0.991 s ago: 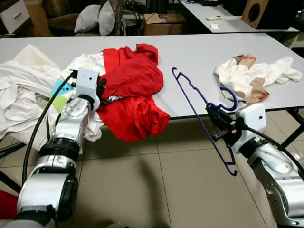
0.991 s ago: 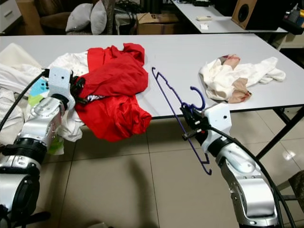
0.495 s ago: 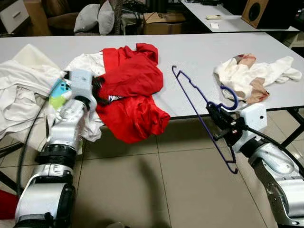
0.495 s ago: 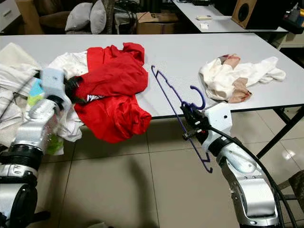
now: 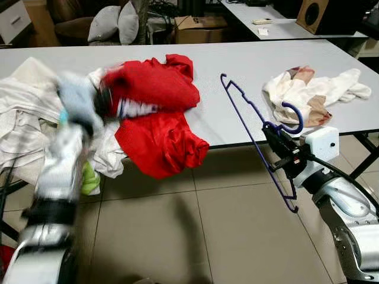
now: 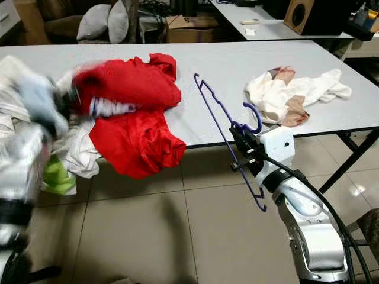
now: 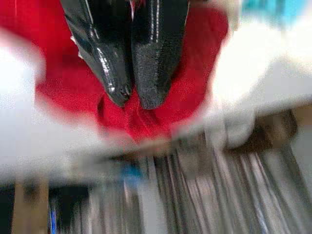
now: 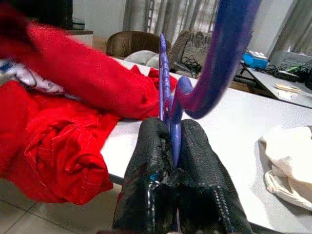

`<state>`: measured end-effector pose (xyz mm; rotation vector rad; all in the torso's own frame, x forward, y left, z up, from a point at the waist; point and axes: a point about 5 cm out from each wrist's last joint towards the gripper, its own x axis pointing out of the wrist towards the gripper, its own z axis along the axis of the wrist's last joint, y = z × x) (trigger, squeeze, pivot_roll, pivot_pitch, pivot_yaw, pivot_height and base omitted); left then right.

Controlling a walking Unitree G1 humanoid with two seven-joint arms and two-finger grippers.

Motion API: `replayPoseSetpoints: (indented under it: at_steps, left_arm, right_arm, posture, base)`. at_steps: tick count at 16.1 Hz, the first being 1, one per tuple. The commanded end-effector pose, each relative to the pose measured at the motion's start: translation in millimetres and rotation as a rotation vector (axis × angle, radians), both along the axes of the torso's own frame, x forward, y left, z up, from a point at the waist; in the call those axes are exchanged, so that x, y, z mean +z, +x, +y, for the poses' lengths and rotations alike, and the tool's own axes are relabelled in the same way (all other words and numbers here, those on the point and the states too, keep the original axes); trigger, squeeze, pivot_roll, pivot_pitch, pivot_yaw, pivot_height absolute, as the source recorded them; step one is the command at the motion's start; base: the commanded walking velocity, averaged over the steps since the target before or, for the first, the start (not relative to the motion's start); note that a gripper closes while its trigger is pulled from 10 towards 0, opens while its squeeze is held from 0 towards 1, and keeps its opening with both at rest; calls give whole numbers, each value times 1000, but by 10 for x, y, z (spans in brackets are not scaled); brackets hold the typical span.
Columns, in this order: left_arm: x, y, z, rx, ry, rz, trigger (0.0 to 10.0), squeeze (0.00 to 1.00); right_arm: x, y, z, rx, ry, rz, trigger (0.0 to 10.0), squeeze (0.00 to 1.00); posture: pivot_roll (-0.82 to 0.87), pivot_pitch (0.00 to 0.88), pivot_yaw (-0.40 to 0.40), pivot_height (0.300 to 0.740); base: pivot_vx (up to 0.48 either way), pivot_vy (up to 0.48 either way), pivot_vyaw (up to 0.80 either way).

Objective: Hang hanger

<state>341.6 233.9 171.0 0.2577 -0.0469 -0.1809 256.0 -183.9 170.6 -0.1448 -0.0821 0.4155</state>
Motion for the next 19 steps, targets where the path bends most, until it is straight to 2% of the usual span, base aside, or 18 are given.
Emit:
replayPoseSetpoints:
  at_steps: [1, 3, 6, 7, 8, 9, 10, 14, 17, 19]
  left_arm:
    - [-121, -35, 14, -5, 50, 96, 0, 0]
    - [-275, -143, -30, -75, 74, 212, 0, 0]
    - [-183, -113, -28, -46, 59, 183, 0, 0]
    - [-127, -94, -20, -31, 61, 156, 902, 0]
    - [-67, -81, -19, -20, 68, 129, 9255, 0]
    - [40, -73, -53, -54, 8, 89, 10000, 1000]
    - [100, -76, -94, -89, -13, 75, 10000, 1000]
    - [150, -97, -174, -174, 11, 81, 10000, 1000]
    - [268, -59, -162, -155, 54, 71, 10000, 1000]
    - [401, 0, -153, -128, 66, 27, 10000, 1000]
  right_arm:
    - [15, 3, 4, 4, -7, -11, 10000, 0]
    - [7, 10, 20, 21, -20, -6, 10000, 0]
    - [11, 22, 14, 22, -23, -8, 10000, 0]
    - [15, 24, 10, 22, -24, -10, 10000, 0]
    - [18, 26, 6, 21, -23, -10, 10000, 0]
    - [22, 25, 3, 19, -23, -12, 10000, 0]
    - [23, 23, 2, 19, -23, -12, 10000, 0]
    - [14, 8, 1, 18, -23, -8, 10000, 0]
    - [5, -12, 7, 16, -22, -6, 10000, 0]
    - [13, -12, 6, 15, -19, -9, 10000, 0]
  posture:
    - [-71, 0, 5, 740]
    - [-61, 0, -8, 740]
    - [-59, 0, -11, 740]
    - [-59, 0, -11, 740]
    - [-59, 0, -11, 740]
    - [-62, 0, -11, 740]
    - [-62, 0, -11, 740]
    - [-69, 0, 2, 740]
    - [-71, 0, 5, 740]
    - [-77, 0, 11, 740]
  base:
    - [0, 0, 0]
    - [0, 0, 0]
    - [0, 0, 0]
    - [0, 0, 0]
    - [0, 0, 0]
    - [0, 0, 0]
    - [0, 0, 0]
    - [0, 0, 0]
    - [0, 0, 0]
    - [0, 0, 0]
